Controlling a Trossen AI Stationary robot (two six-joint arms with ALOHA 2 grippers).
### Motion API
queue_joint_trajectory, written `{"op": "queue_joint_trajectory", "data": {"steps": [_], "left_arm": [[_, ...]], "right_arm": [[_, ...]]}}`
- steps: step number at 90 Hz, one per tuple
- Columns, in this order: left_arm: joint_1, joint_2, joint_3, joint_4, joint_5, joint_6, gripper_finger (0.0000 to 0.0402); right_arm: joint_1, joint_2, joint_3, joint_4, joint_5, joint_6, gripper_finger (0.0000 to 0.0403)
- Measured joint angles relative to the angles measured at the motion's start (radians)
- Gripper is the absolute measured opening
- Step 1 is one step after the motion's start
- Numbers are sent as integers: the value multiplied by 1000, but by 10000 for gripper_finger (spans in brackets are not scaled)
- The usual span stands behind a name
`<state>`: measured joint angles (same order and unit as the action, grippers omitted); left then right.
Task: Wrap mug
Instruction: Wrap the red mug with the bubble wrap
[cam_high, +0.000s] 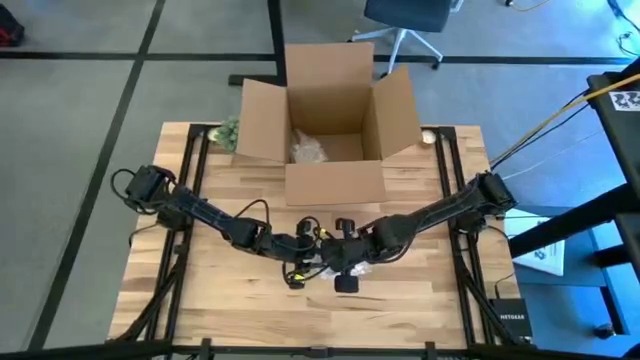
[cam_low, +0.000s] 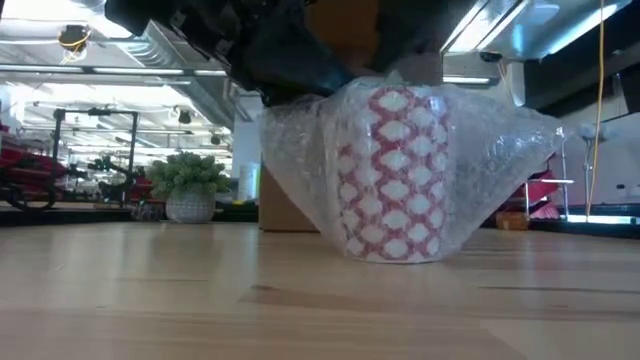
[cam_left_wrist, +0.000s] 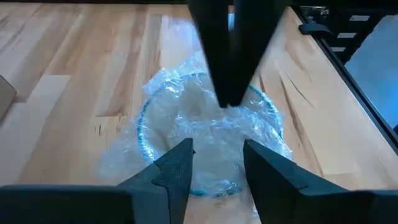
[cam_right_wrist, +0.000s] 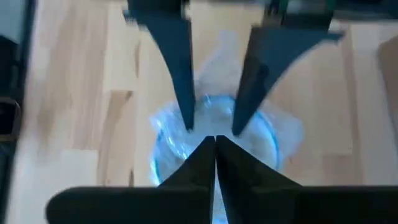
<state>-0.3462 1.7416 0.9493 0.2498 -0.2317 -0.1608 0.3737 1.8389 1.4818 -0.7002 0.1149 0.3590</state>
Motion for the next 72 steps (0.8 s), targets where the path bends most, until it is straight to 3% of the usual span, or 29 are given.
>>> {"op": "queue_joint_trajectory", "data": {"steps": [25, 72], "left_arm": [[0, 0, 0, 3, 0, 3, 127], [0, 0, 0, 4, 0, 3, 127]], "right_arm": [[0, 94, -57, 64, -1, 4, 1], [-1, 93, -61, 90, 5, -16, 1]]}}
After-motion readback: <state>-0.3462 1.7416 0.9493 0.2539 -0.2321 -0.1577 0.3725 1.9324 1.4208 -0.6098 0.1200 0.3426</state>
